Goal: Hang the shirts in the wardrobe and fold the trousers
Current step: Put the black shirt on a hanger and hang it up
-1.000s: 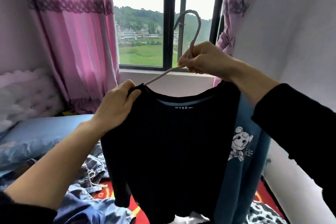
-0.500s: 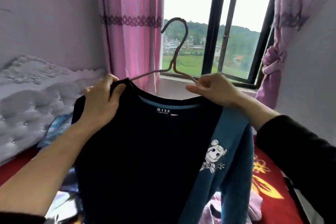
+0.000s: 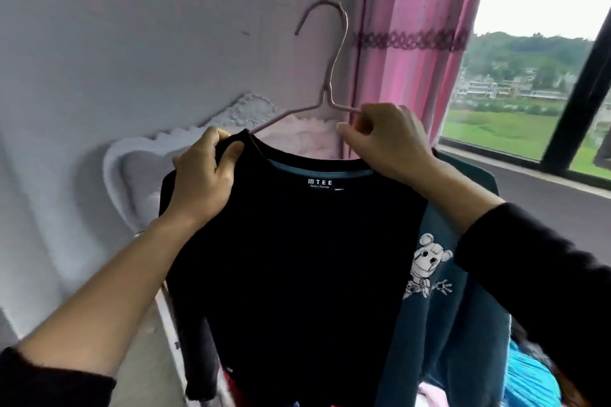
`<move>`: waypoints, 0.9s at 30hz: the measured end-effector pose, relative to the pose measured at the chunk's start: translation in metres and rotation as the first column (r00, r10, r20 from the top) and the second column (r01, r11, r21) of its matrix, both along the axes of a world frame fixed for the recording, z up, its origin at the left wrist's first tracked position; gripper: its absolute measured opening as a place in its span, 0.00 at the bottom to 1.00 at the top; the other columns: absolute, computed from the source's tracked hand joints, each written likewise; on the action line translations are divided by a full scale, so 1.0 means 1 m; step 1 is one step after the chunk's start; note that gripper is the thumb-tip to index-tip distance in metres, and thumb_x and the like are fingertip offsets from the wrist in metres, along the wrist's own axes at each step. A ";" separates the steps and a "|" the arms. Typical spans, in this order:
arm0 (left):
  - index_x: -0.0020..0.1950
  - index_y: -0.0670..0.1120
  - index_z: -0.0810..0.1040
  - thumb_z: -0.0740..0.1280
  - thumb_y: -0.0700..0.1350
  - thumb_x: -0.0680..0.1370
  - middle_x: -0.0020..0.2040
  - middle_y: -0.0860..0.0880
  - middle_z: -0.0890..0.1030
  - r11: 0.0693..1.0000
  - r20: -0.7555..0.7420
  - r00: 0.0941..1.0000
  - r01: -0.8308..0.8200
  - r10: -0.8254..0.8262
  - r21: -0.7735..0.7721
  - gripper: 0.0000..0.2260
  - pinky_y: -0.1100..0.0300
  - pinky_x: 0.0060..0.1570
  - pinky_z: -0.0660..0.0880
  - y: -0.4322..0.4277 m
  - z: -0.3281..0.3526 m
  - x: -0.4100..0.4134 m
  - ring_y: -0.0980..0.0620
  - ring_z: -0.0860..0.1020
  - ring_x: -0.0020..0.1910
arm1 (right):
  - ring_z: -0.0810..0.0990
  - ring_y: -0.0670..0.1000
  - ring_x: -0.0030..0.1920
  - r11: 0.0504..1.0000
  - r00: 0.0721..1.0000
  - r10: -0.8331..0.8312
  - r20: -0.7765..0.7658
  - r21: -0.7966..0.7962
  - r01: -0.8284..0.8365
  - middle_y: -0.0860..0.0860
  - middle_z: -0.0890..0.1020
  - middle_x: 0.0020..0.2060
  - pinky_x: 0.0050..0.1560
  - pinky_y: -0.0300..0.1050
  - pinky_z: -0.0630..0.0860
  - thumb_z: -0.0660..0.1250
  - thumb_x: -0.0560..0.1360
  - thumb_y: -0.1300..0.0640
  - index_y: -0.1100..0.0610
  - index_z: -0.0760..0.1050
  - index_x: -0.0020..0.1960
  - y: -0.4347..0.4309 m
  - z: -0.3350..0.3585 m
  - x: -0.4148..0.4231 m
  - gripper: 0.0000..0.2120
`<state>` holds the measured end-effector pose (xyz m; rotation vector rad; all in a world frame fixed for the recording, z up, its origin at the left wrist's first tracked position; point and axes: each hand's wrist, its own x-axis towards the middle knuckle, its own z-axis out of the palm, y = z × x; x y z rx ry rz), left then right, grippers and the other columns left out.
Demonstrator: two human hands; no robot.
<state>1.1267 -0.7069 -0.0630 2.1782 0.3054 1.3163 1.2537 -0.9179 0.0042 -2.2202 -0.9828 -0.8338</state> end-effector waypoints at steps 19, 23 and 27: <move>0.50 0.59 0.76 0.60 0.59 0.79 0.47 0.62 0.79 0.927 -0.352 0.867 -0.374 0.353 0.010 0.08 0.41 0.61 0.68 0.312 -0.004 -0.312 0.52 0.77 0.52 | 0.74 0.48 0.33 0.740 0.689 0.616 -0.381 -0.019 -0.672 0.45 0.76 0.30 0.38 0.42 0.70 0.68 0.75 0.44 0.54 0.82 0.38 0.378 0.026 -0.228 0.15; 0.56 0.60 0.74 0.57 0.58 0.79 0.51 0.60 0.78 0.882 -0.436 0.794 -0.471 0.424 0.001 0.09 0.44 0.62 0.68 0.378 -0.008 -0.359 0.51 0.75 0.56 | 0.71 0.44 0.31 0.685 0.639 0.646 -0.417 -0.053 -0.727 0.43 0.74 0.28 0.33 0.38 0.66 0.68 0.76 0.48 0.53 0.81 0.41 0.456 0.022 -0.277 0.10; 0.71 0.53 0.66 0.55 0.57 0.80 0.66 0.50 0.74 0.829 -0.513 0.717 -0.559 0.471 -0.021 0.20 0.44 0.64 0.67 0.447 -0.019 -0.393 0.48 0.71 0.65 | 0.74 0.46 0.33 0.637 0.639 0.639 -0.429 -0.172 -0.752 0.48 0.77 0.33 0.33 0.39 0.68 0.64 0.79 0.50 0.54 0.79 0.48 0.533 0.019 -0.317 0.08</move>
